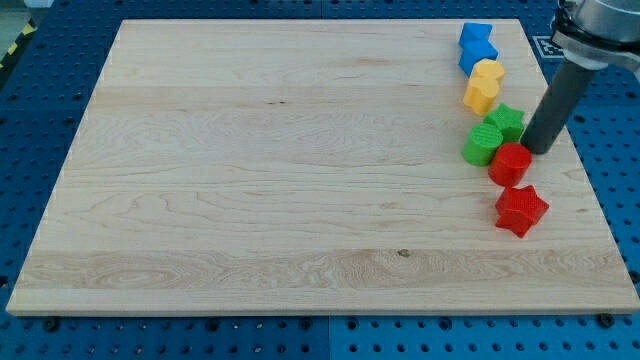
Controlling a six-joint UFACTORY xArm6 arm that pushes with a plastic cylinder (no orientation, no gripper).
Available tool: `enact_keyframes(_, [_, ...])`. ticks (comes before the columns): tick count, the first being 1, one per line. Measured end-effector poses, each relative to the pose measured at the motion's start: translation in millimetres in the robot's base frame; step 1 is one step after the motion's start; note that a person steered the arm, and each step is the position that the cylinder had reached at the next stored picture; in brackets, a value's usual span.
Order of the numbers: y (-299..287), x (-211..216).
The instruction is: Point at the green circle
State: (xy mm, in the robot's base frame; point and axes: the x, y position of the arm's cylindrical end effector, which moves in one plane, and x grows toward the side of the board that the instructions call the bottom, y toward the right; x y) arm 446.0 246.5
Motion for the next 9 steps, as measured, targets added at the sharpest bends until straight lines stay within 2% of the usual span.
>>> enact_keyframes(5, [0,145])
enact_keyframes(7, [-76,136])
enact_keyframes(8, [-127,119])
enact_keyframes(9, [-141,78])
